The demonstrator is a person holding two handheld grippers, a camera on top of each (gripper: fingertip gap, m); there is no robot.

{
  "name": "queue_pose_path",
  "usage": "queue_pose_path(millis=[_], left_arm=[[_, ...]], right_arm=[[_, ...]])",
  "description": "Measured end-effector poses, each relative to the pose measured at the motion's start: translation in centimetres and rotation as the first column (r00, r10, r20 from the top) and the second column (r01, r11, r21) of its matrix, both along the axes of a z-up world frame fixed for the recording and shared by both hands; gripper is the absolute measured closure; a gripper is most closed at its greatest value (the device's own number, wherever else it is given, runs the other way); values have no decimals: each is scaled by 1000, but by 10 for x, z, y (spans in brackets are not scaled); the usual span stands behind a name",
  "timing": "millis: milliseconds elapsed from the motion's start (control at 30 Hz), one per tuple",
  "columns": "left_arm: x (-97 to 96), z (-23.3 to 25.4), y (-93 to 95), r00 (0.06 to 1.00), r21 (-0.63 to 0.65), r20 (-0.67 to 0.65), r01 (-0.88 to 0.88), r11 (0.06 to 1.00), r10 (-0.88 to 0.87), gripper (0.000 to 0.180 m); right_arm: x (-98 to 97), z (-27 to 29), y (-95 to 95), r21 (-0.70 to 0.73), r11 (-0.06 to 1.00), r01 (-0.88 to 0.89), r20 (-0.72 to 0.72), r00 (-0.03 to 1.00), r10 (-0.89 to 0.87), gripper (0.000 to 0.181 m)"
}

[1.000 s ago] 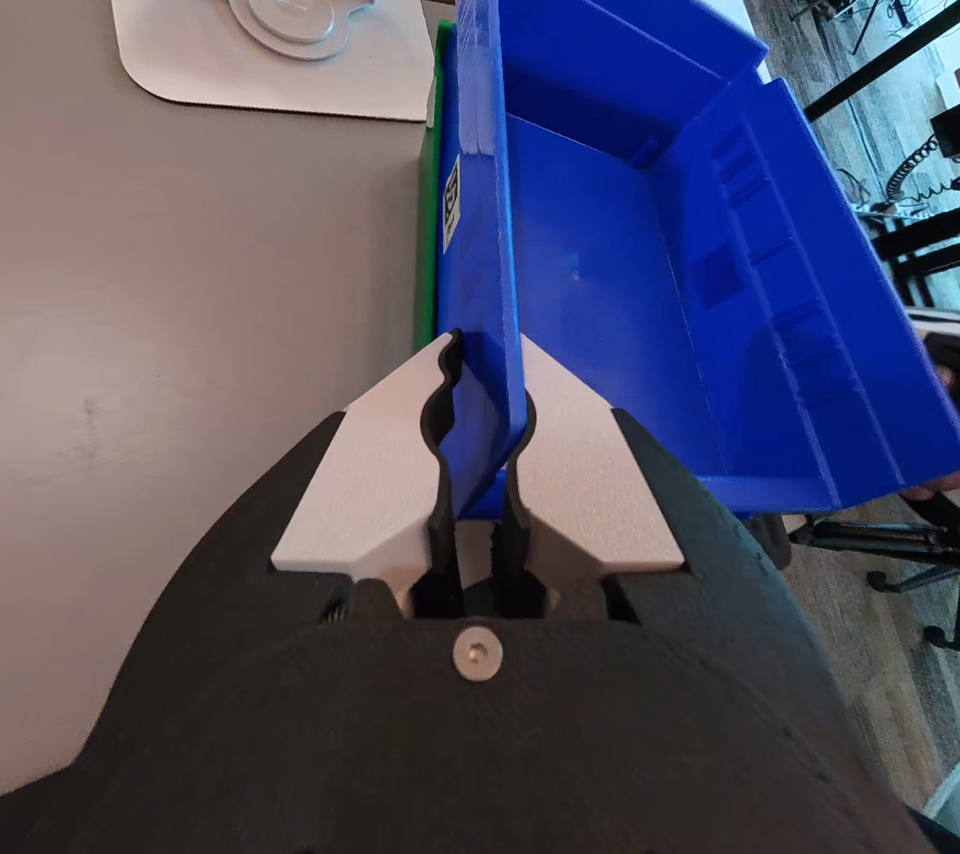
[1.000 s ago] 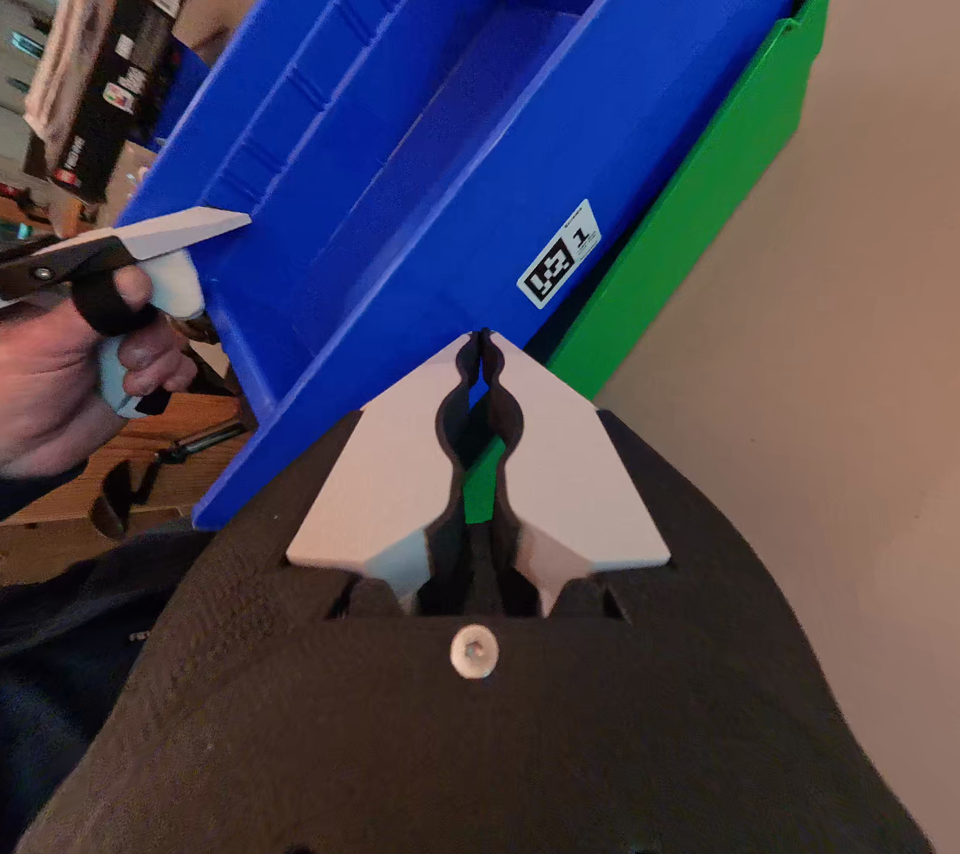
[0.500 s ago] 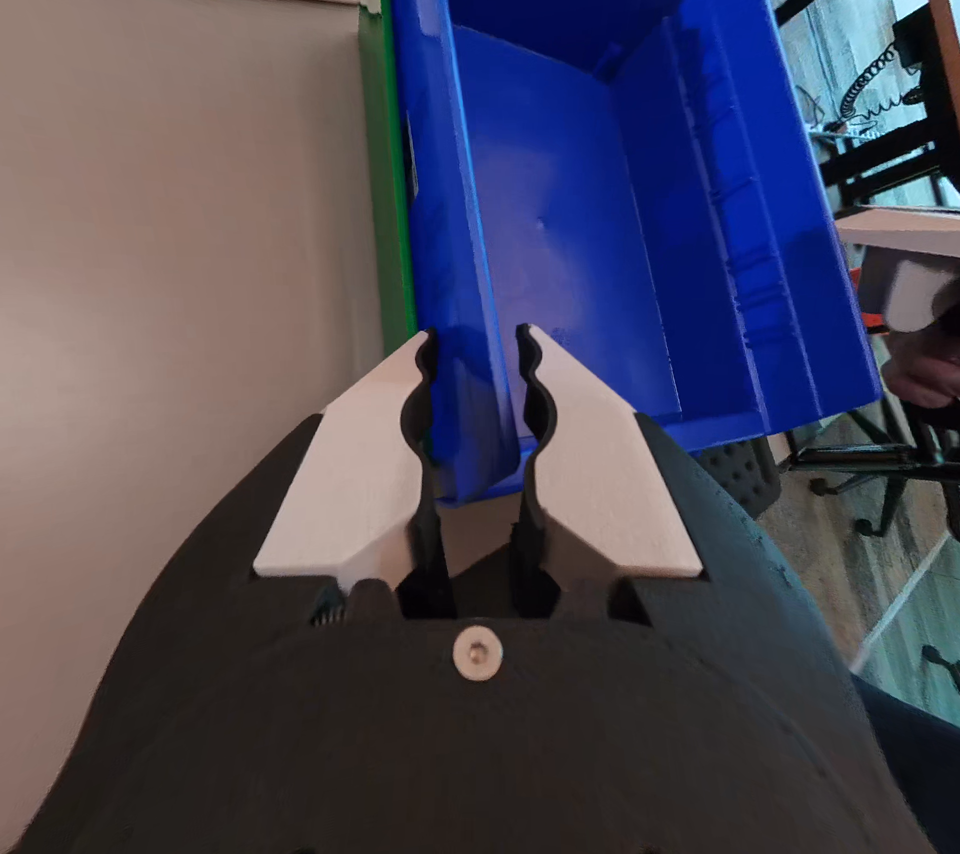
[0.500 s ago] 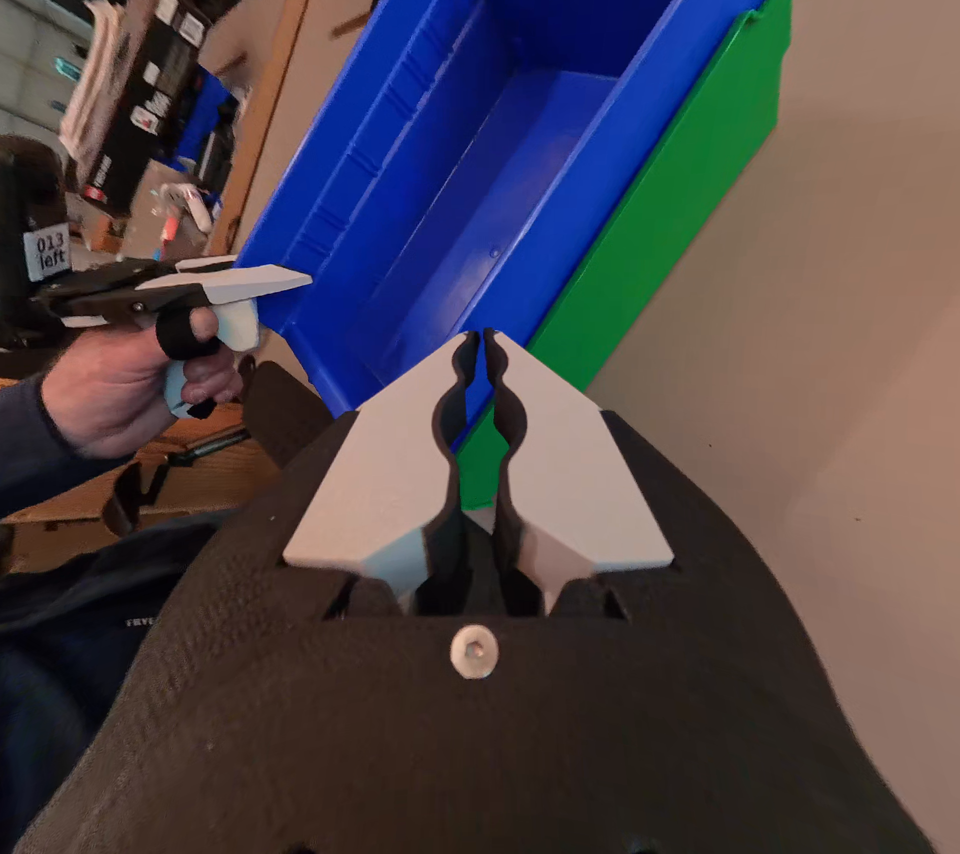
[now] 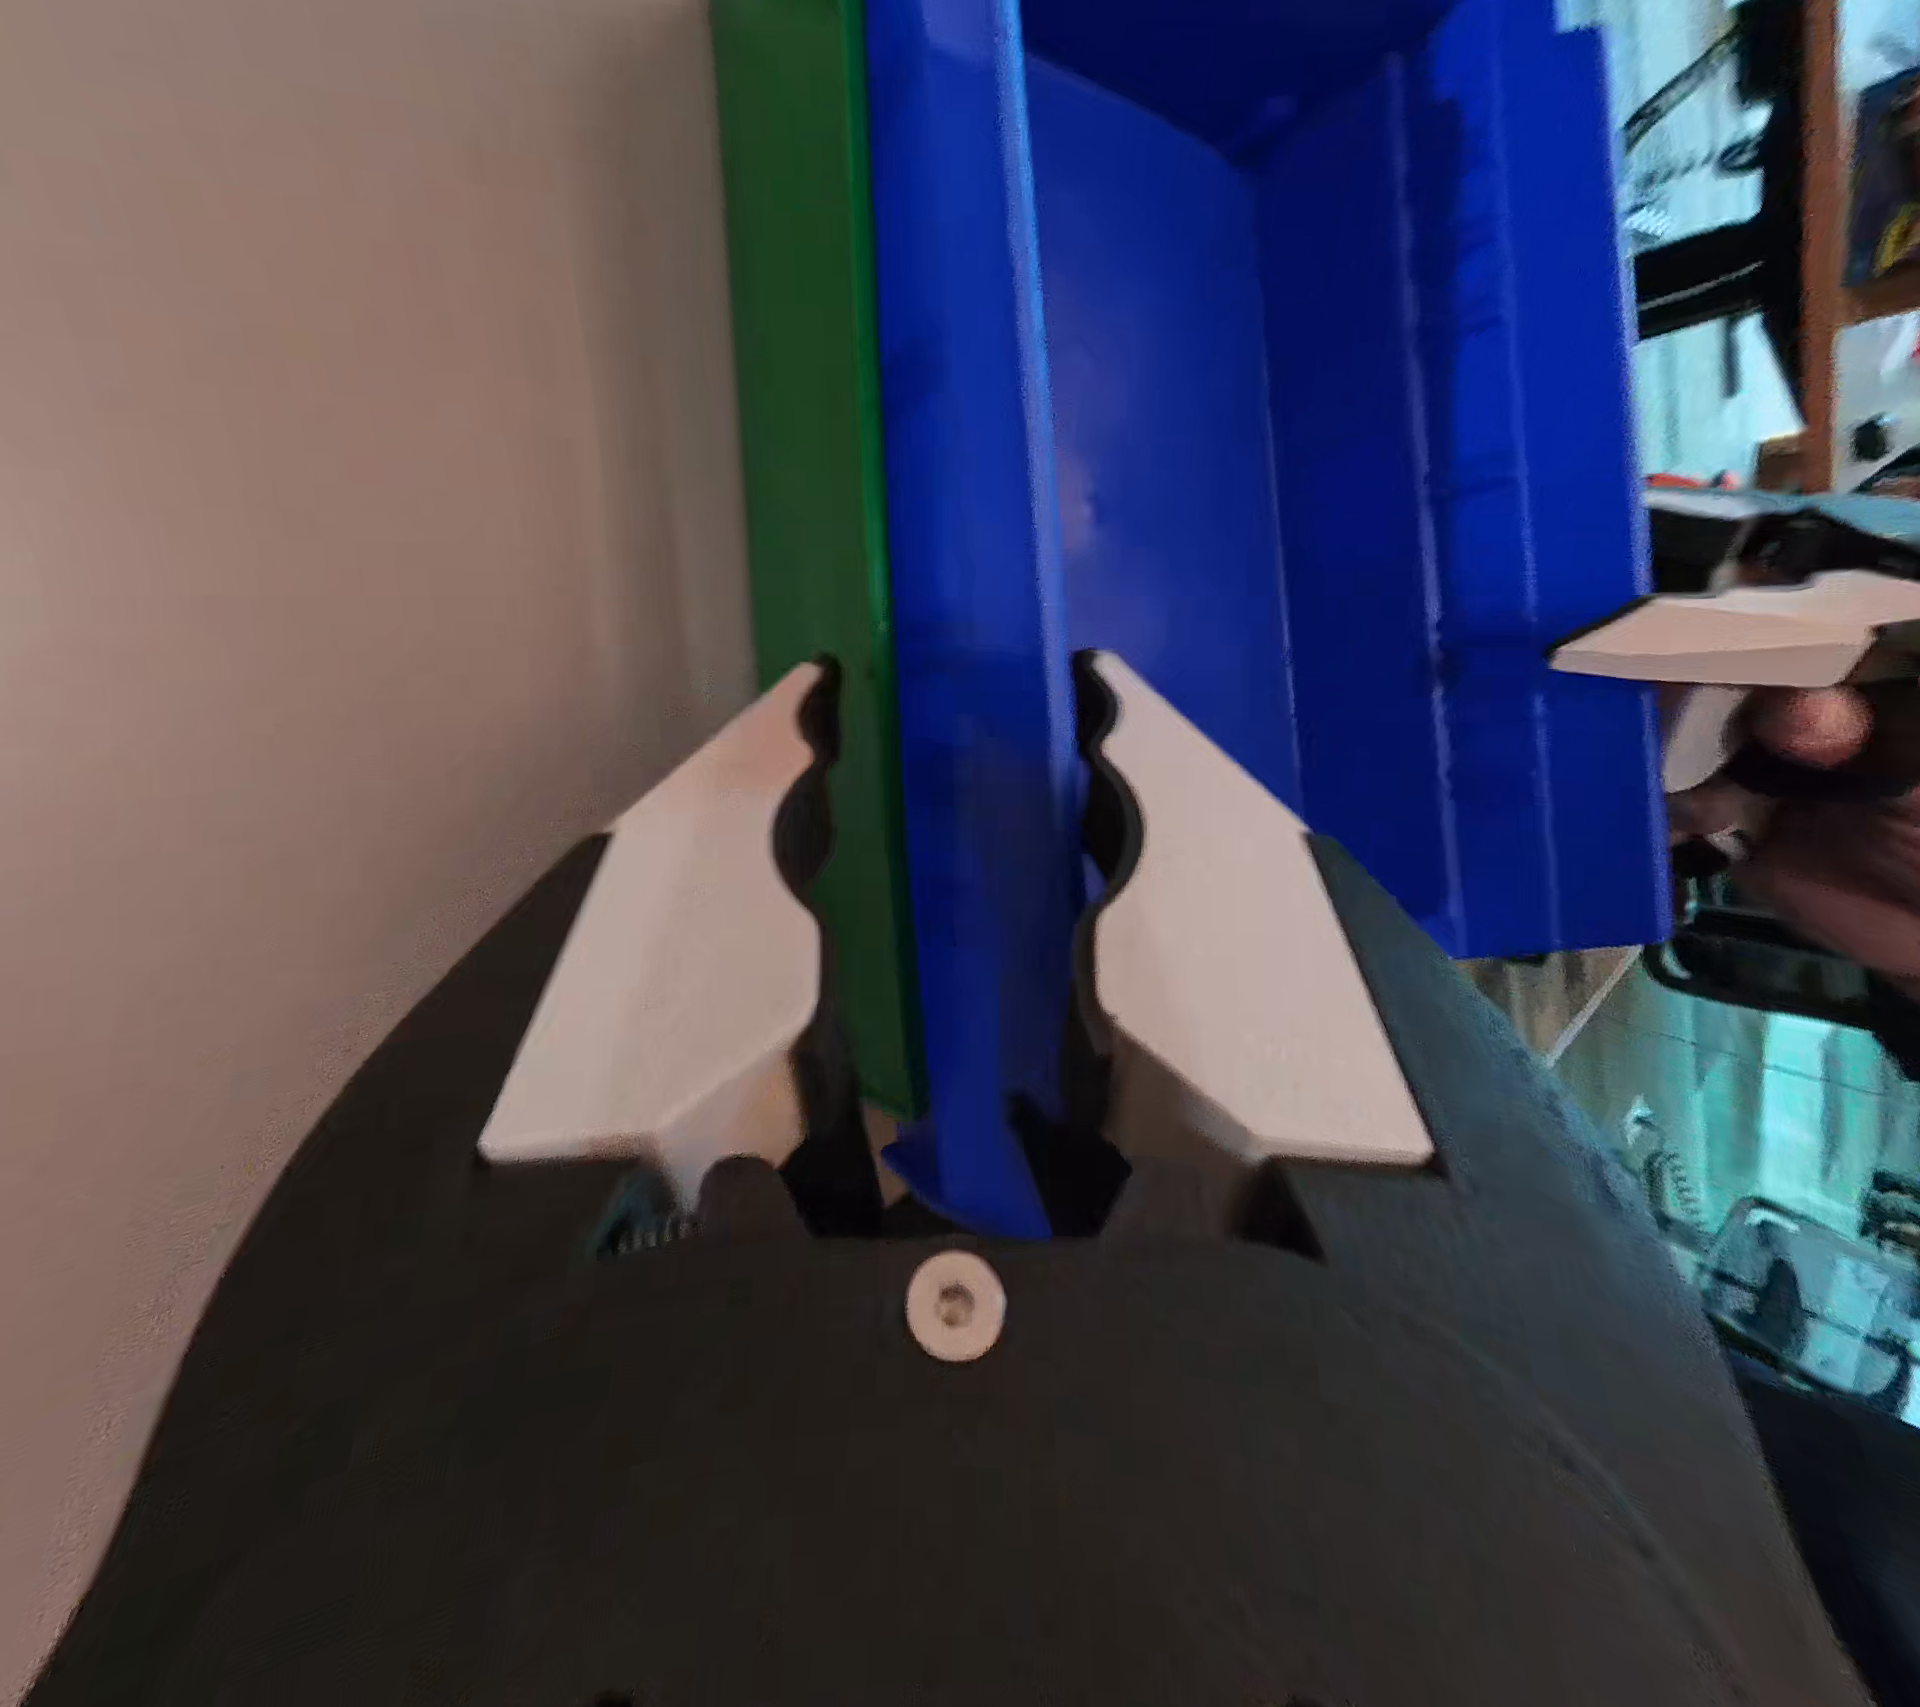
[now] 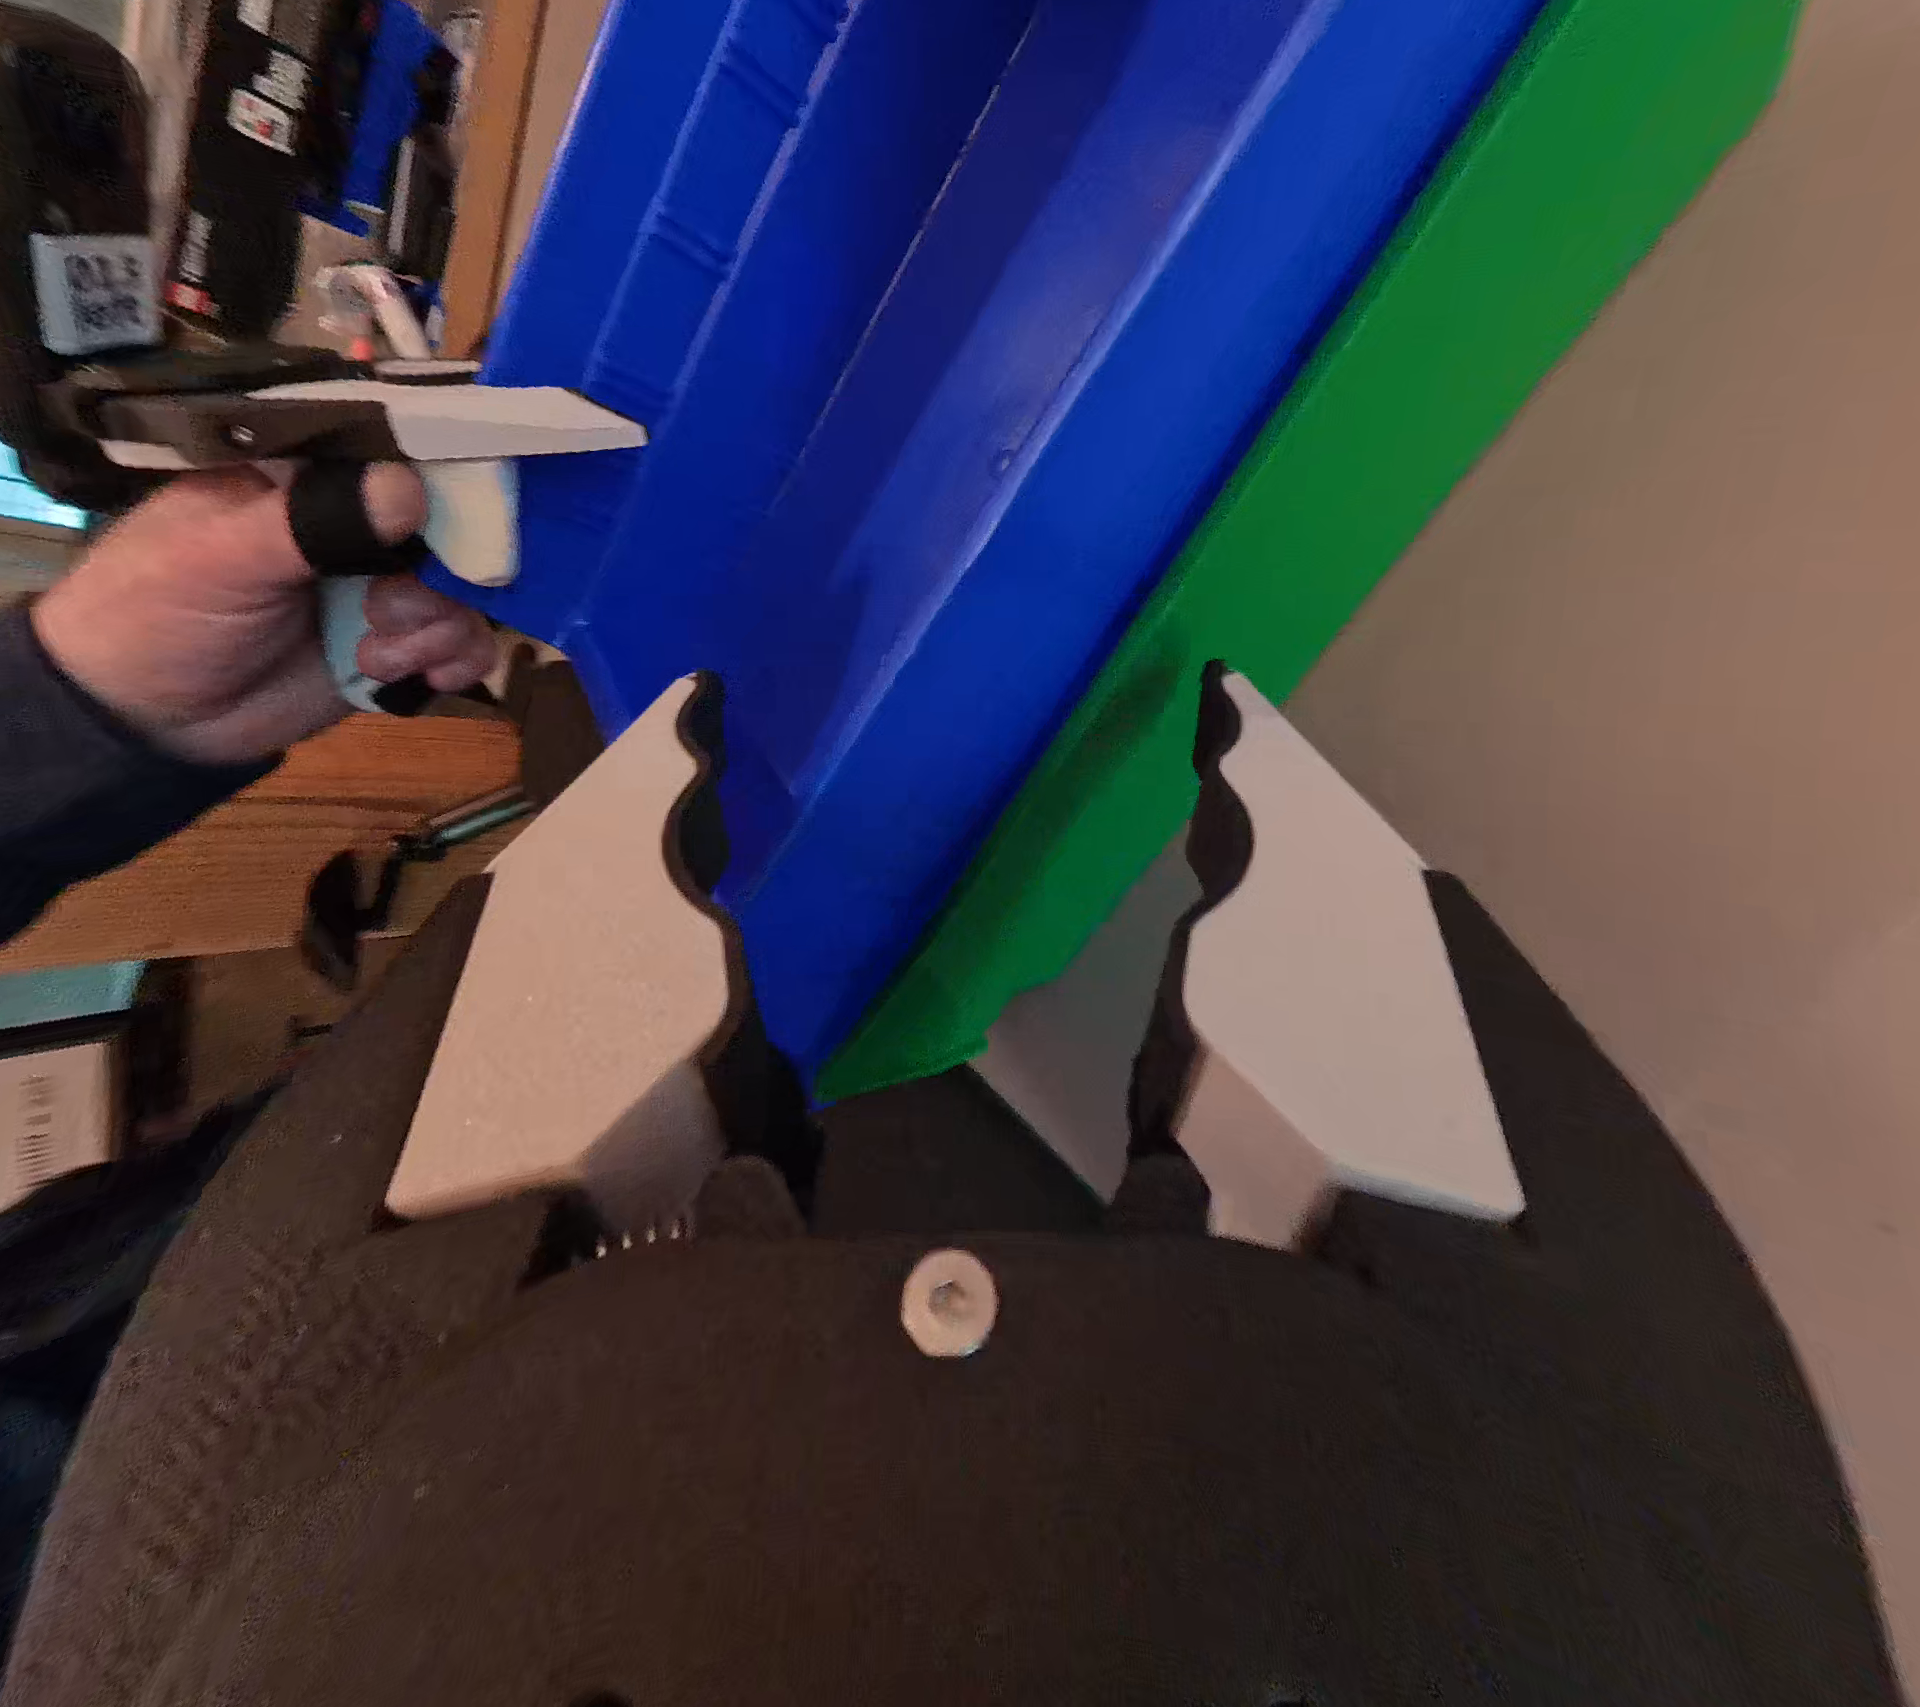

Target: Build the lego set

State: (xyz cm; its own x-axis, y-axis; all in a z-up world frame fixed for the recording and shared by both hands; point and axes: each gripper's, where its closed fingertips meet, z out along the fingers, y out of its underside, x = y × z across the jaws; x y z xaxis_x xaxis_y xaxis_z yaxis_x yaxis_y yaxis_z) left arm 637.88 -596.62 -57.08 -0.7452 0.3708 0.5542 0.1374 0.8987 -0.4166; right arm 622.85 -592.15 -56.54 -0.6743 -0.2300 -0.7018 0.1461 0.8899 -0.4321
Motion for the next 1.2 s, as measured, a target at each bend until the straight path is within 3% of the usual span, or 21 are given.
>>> queue_pose_path(millis=[33,200,400,467,600,700,867,967,1100,1167,1200], left_arm=[[-1,-1,-1,1000,14,-11,-5,1000,5,142],[-2,-4,4,997,117,-74,11,993,-2,132],[-3,-2,2,999,66,-29,44,997,-42,140],[-2,-2,2,997,27,12,73,997,-73,142],[-1,4,-2,999,-33,13,41,999,-41,148],[0,5,-2,994,-105,88,79,991,-70,152],[-3,6,-2,995,-138,71,85,987,-76,147],[-6,8,-3,996,-111,44,86,990,-82,141],[-4,14,-4,996,-121,29,92,988,-89,137],[-4,27,-6,995,-159,-13,97,983,-100,152],[-4,30,-6,994,-145,-18,102,984,-106,152]], right_arm=[[1,0,-2,22,1000,0,33,999,-1,94],[2,1,0,22,999,-27,44,999,26,96],[4,2,1,6,1000,-27,18,999,27,94],[3,6,0,-24,1000,-16,-34,999,15,100],[7,9,-1,-56,998,-16,-101,995,10,96],[7,20,-7,-105,995,-1,-147,989,-15,94],[5,10,-11,-90,996,18,-187,982,-34,95],[4,7,-9,-82,996,43,-136,989,-54,91],[-3,12,-3,-68,996,48,-101,993,-55,104],[-7,17,6,-84,996,19,-121,992,-29,116],[-7,22,9,-99,995,11,-107,994,-22,127]])
